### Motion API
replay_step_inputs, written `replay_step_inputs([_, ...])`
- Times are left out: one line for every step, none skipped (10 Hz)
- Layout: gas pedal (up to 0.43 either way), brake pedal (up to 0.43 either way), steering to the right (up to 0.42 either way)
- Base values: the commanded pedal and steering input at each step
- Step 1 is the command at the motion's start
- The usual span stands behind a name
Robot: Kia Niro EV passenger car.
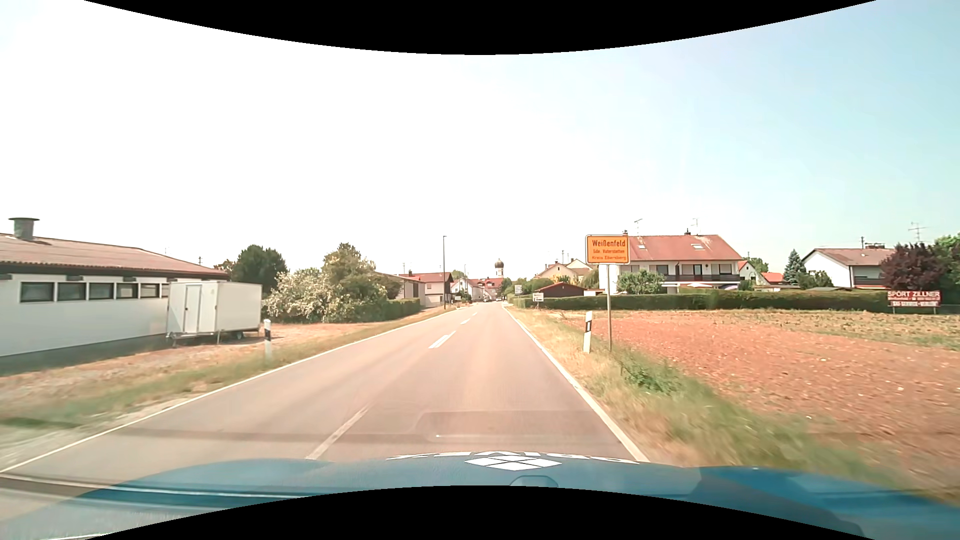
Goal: Follow the waypoints while adhering to traffic rules and regulations
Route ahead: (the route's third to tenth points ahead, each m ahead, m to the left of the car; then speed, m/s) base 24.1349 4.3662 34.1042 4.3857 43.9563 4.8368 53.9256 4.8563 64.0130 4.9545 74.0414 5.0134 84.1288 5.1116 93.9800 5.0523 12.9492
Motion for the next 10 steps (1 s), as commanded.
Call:
replay_step_inputs([0.0,0.0,-0.002])
replay_step_inputs([0.0,0.0,-0.002])
replay_step_inputs([0.0,0.0,-0.002])
replay_step_inputs([0.0,0.0,-0.002])
replay_step_inputs([0.0,0.0,-0.002])
replay_step_inputs([0.047,0.0,-0.002])
replay_step_inputs([0.087,0.0,-0.002])
replay_step_inputs([0.098,0.0,-0.002])
replay_step_inputs([0.098,0.0,-0.002])
replay_step_inputs([0.098,0.0,-0.002])
